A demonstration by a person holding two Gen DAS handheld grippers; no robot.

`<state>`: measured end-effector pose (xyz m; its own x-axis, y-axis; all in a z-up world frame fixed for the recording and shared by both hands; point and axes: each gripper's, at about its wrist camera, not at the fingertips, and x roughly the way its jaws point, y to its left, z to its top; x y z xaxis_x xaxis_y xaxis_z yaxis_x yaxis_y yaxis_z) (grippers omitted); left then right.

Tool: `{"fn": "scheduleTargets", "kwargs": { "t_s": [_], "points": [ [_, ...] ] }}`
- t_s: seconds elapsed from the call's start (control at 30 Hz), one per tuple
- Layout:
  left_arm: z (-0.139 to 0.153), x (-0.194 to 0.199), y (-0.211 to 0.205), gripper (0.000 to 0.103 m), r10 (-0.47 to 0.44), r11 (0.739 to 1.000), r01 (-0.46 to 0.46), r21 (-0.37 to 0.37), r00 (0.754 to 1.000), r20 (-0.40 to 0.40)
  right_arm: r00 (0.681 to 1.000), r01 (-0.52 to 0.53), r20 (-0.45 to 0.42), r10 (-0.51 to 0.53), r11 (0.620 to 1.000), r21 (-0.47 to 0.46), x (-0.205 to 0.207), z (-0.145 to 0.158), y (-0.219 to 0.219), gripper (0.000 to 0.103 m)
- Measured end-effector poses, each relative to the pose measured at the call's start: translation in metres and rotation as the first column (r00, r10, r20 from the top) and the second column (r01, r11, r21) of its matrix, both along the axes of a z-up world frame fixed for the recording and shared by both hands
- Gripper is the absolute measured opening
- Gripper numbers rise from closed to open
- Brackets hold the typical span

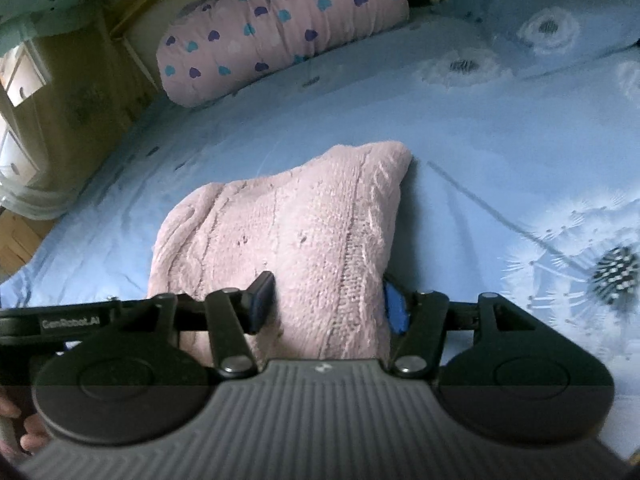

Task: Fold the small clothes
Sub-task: 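Open both tools and withdraw them from the folded cardigan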

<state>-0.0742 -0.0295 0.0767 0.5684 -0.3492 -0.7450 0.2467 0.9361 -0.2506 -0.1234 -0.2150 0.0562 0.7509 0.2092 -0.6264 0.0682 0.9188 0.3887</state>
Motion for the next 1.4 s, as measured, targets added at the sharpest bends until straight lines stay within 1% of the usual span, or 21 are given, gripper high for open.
{"fn": "scheduleTargets", "kwargs": {
  "t_s": [0.13, 0.23, 0.37, 0.43, 0.5, 0.57, 0.63, 0.73, 0.87, 0.97, 1.03, 1.1, 1.2, 1.4],
  "points": [
    [0.0, -0.008, 0.005, 0.066, 0.012, 0.999, -0.012, 0.029, 1.0, 0.026, 0.999, 0.009, 0.039, -0.007, 0.999, -0.048, -0.016, 0.008, 0.001, 0.06],
    [-0.007, -0.009, 0.007, 0.068, 0.029, 0.999, -0.03, 0.03, 0.999, 0.023, 0.998, 0.011, 0.055, -0.007, 0.997, -0.076, -0.023, 0.009, 0.003, 0.06],
    [-0.016, -0.009, 0.008, 0.071, 0.041, 0.998, -0.043, 0.047, 0.999, 0.034, 0.999, 0.0, 0.04, 0.003, 0.995, -0.097, -0.02, 0.002, 0.007, 0.06],
    [-0.018, -0.009, 0.008, 0.076, 0.047, 0.997, -0.05, 0.059, 0.998, 0.042, 0.999, -0.002, 0.036, 0.006, 0.994, -0.108, -0.017, -0.003, 0.01, 0.06],
    [-0.019, -0.009, 0.009, 0.077, 0.05, 0.997, -0.053, 0.061, 0.998, 0.042, 0.999, -0.008, 0.03, 0.012, 0.992, -0.127, -0.014, -0.009, 0.011, 0.06],
    [-0.017, -0.011, 0.008, 0.077, 0.054, 0.997, -0.056, 0.061, 0.998, 0.044, 1.0, -0.012, 0.027, 0.015, 0.991, -0.131, -0.014, -0.013, 0.011, 0.061],
    [-0.014, -0.015, 0.008, 0.077, 0.051, 0.996, -0.055, 0.068, 0.997, 0.055, 1.0, -0.007, 0.028, 0.01, 0.993, -0.114, -0.015, -0.015, 0.011, 0.062],
    [-0.007, -0.021, 0.005, 0.077, 0.045, 0.995, -0.051, 0.087, 0.997, 0.068, 0.999, -0.002, 0.039, 0.007, 0.994, -0.113, -0.019, -0.012, 0.011, 0.062],
    [0.0, -0.033, 0.008, 0.077, 0.05, 0.994, -0.056, 0.092, 0.997, 0.067, 0.999, 0.004, 0.054, 0.003, 0.991, -0.132, -0.027, -0.005, 0.015, 0.062],
    [0.004, -0.043, 0.011, 0.085, 0.065, 0.991, -0.073, 0.113, 0.995, 0.075, 0.998, 0.003, 0.067, 0.007, 0.989, -0.15, -0.036, 0.0, 0.018, 0.063],
    [0.006, -0.052, 0.011, 0.092, 0.068, 0.988, -0.079, 0.132, 0.994, 0.083, 0.997, -0.008, 0.074, 0.02, 0.987, -0.158, -0.044, 0.003, 0.021, 0.068],
    [0.006, -0.059, 0.01, 0.094, 0.065, 0.986, -0.077, 0.15, 0.994, 0.088, 0.997, -0.023, 0.071, 0.035, 0.986, -0.167, -0.051, 0.006, 0.024, 0.073],
    [0.003, -0.07, 0.005, 0.1, 0.058, 0.983, -0.071, 0.172, 0.995, 0.083, 0.997, -0.033, 0.067, 0.045, 0.983, -0.178, -0.06, 0.007, 0.028, 0.074],
    [-0.019, -0.083, -0.015, 0.102, 0.045, 0.967, -0.055, 0.249, 0.998, 0.047, 0.998, -0.046, 0.037, 0.055, 0.976, -0.213, -0.072, 0.0, 0.036, 0.074]
  ]
}}
